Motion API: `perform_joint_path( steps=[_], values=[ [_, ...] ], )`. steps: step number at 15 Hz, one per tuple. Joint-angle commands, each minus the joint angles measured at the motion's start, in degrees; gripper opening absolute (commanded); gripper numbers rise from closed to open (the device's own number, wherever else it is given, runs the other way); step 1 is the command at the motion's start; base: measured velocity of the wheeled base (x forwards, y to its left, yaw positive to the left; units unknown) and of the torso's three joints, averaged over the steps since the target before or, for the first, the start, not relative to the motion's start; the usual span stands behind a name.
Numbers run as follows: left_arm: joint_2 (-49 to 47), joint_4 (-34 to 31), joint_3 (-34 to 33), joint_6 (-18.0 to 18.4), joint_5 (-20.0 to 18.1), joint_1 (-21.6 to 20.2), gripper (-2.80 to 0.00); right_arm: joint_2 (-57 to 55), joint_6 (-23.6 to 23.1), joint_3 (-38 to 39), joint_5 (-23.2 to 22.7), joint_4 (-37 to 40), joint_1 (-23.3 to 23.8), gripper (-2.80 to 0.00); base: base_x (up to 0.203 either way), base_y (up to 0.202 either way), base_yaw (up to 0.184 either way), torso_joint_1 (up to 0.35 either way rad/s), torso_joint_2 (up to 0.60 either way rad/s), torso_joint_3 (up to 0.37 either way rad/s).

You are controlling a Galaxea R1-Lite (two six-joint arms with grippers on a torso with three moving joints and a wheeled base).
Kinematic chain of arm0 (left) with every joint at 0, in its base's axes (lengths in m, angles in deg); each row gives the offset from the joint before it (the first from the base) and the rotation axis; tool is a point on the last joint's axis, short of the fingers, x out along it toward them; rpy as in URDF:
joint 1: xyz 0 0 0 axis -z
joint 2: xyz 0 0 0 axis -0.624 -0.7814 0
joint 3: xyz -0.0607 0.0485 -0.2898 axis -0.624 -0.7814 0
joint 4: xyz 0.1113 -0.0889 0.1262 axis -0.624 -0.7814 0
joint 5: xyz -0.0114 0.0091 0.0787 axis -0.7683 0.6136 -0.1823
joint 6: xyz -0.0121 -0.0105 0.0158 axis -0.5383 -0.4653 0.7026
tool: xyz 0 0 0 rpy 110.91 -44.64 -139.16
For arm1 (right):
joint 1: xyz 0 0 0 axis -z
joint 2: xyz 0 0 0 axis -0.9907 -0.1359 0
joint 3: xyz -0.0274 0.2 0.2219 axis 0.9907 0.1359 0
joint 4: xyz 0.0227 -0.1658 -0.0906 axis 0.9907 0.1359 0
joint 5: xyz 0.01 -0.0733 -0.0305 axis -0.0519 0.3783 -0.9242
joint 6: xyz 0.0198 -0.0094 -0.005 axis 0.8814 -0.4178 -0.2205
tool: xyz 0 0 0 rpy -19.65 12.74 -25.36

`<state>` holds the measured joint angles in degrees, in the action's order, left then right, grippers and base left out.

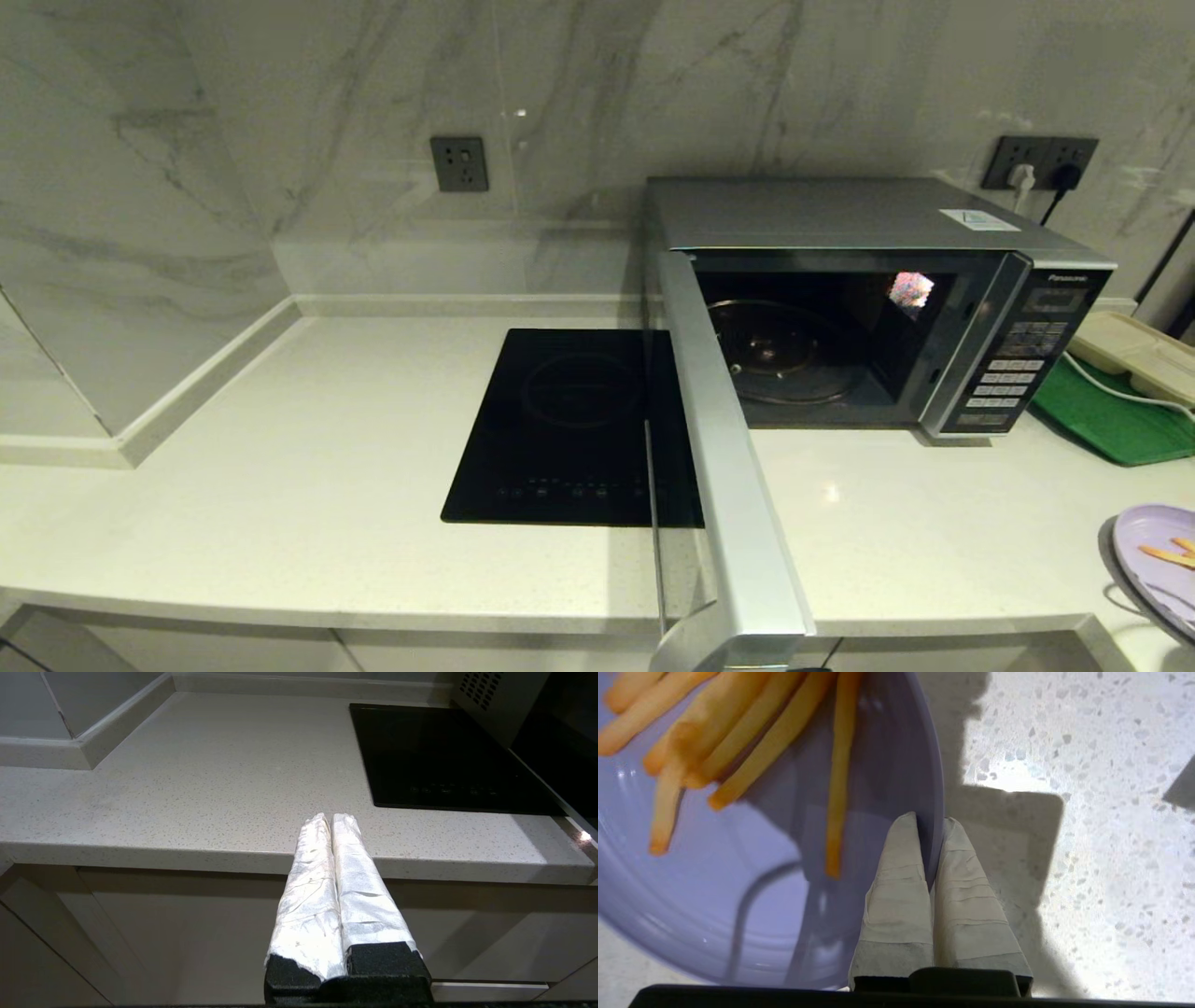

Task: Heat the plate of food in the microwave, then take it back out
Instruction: Put the plate in the microwave oven

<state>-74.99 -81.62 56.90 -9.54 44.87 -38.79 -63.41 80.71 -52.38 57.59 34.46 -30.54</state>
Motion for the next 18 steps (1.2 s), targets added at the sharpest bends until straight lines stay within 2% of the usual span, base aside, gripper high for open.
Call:
perform_joint_path(
  steps=[1, 6, 11, 14, 16, 18],
  values=[
    [0.0, 0.0, 0.0, 0.0, 0.1, 0.0, -2.8, 0.3, 0.2, -0.4, 0.2, 0.1, 0.0, -2.8, 0.0, 0.0, 0.0, 0.0, 0.0, 0.0],
    [0.0, 0.0, 0.0, 0.0, 0.1, 0.0, -2.8, 2.0, 0.1, 0.6, -0.8, 0.1, 0.0, -2.8, 0.0, 0.0, 0.0, 0.0, 0.0, 0.0],
    [0.0, 0.0, 0.0, 0.0, 0.1, 0.0, -2.8, 6.4, -8.3, 3.8, -7.7, 0.5, -0.2, -2.8, 0.0, 0.0, 0.0, 0.0, 0.0, 0.0],
    [0.0, 0.0, 0.0, 0.0, 0.1, 0.0, -2.8, 8.8, -8.9, 4.6, -8.4, 0.7, -1.6, -2.8, 0.0, 0.0, 0.0, 0.0, 0.0, 0.0],
    [0.0, 0.0, 0.0, 0.0, 0.1, 0.0, -2.8, 12.0, -10.6, 5.6, -11.6, 0.9, -2.7, -2.8, 0.0, 0.0, 0.0, 0.0, 0.0, 0.0],
    [0.0, 0.0, 0.0, 0.0, 0.1, 0.0, -2.8, 13.8, -12.1, 6.0, -13.3, 2.7, -5.7, -2.8, 0.0, 0.0, 0.0, 0.0, 0.0, 0.0]
  ],
)
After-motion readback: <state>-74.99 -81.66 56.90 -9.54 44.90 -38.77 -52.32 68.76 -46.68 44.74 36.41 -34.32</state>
